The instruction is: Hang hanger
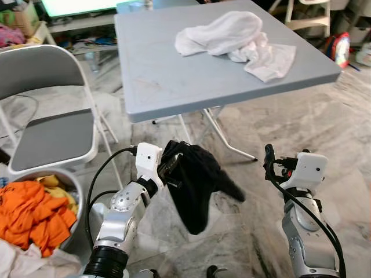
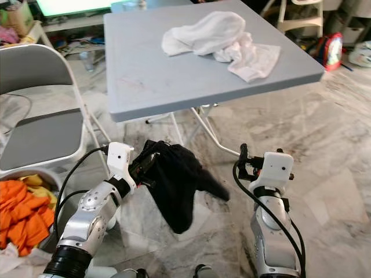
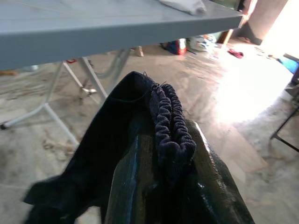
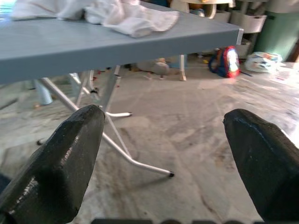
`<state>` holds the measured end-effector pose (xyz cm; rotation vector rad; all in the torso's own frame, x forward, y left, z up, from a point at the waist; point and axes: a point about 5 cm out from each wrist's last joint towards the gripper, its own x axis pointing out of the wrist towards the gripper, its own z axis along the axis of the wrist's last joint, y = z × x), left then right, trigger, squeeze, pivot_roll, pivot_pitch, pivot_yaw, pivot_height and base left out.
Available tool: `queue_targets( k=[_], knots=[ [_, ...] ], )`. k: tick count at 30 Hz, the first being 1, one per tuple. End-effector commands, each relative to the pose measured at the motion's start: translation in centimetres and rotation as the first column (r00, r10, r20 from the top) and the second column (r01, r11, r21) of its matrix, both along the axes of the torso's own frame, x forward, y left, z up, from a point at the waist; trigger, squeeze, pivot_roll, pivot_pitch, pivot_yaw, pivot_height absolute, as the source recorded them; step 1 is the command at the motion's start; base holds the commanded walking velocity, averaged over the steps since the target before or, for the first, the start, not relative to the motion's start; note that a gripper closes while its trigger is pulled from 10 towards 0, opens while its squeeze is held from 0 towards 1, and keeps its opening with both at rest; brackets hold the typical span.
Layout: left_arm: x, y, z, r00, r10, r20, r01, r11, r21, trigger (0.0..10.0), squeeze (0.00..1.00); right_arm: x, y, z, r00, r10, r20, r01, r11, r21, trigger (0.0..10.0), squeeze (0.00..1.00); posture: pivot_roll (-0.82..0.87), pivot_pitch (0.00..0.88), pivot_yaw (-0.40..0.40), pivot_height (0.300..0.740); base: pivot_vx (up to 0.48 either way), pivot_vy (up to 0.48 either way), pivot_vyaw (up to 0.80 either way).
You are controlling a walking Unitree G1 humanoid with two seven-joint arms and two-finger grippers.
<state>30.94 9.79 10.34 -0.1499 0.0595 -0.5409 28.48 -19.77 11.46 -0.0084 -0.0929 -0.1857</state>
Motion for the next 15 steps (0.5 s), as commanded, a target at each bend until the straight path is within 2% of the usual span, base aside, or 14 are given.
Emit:
queue_targets(
  k=[1, 6, 11, 15],
  knots=[
    [0.24, 0.04, 0.45, 1.0, 0.003, 0.015, -0.003, 1.0, -0.003, 10.0, 0.0, -0.25, -0.14, -0.16, 1.0, -0.008, -0.01, 0.007, 1.0, -0.003, 10.0, 0.0, 0.0, 0.167, 0.036, 0.74, 0.0, -0.262, -0.8],
    [0.22, 0.0, 0.39, 1.0, 0.002, 0.013, -0.002, 1.0, -0.004, 10.0, 0.0, -0.33, -0.26, -0.14, 1.0, -0.01, -0.011, 0.01, 1.0, -0.006, 10.0, 0.0, 0.0, 0.169, 0.034, 0.74, 0.0, -0.261, -0.8],
    [0.31, -0.02, 0.37, 1.0, 0.002, 0.012, -0.002, 1.0, -0.006, 10.0, 0.0, -0.38, -0.31, -0.13, 1.0, -0.01, -0.01, 0.01, 1.0, -0.007, 10.0, 0.0, 0.0, 0.169, 0.034, 0.74, 0.0, -0.26, -0.53],
    [0.38, -0.11, 0.39, 1.0, 0.0, 0.012, 0.0, 1.0, -0.005, 10.0, 0.0, -0.41, -0.37, -0.12, 1.0, -0.013, -0.01, 0.013, 1.0, -0.008, 10.0, 0.0, -0.01, 0.169, 0.038, 0.74, 0.0, -0.262, 0.0]
  ],
)
